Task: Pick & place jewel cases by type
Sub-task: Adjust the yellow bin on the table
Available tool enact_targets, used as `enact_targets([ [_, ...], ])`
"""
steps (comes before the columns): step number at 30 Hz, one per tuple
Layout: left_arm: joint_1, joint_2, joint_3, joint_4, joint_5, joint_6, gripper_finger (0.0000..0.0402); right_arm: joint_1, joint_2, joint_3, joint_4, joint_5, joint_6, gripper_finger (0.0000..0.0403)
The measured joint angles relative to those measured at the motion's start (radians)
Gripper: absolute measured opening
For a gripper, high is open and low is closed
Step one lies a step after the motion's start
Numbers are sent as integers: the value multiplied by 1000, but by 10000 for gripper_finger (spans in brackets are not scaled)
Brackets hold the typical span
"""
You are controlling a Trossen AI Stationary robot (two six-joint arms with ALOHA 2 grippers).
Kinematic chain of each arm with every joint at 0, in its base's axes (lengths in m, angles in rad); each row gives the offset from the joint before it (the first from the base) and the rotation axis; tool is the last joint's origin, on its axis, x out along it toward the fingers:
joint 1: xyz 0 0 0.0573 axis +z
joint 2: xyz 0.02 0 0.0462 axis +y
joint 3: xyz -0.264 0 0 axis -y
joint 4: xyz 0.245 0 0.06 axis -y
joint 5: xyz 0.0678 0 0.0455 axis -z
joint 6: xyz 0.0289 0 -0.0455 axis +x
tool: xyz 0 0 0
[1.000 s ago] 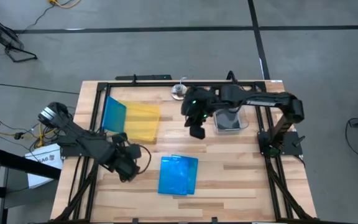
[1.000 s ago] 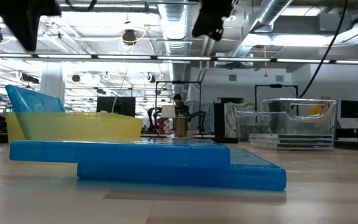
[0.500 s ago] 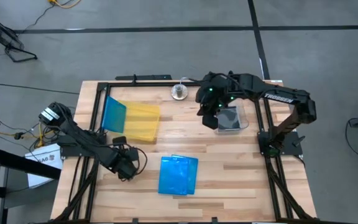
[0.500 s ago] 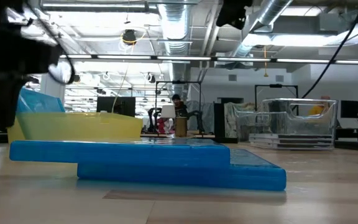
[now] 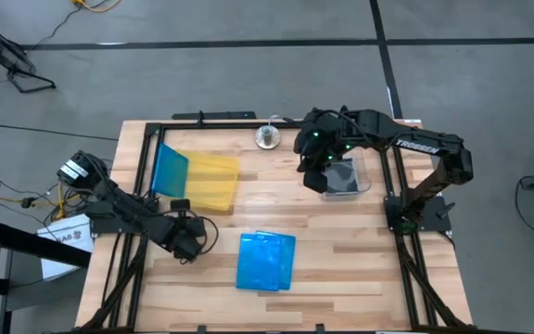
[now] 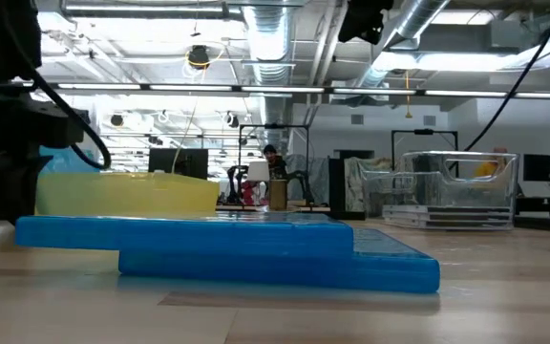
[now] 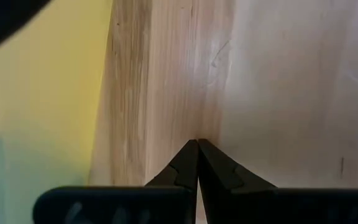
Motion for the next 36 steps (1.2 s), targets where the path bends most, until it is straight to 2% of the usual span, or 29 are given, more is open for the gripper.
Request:
enact_targets([
  [3,19,0,-5,11,-19,38,0,0,0,0,-6,0,0,0],
  [8,60,5,-12,13,-169,130,0,0,0,0,-6,0,0,0],
  [12,125,5,-11,21,-206,196,0,-5,0,0,-7,0,0,0],
  [22,313,5,-49,260,-238,417,0,-18,0,0,-14,2,0,0],
  [36,531,5,-49,404,-280,669,0,-60,1,0,-14,3,-9,0],
])
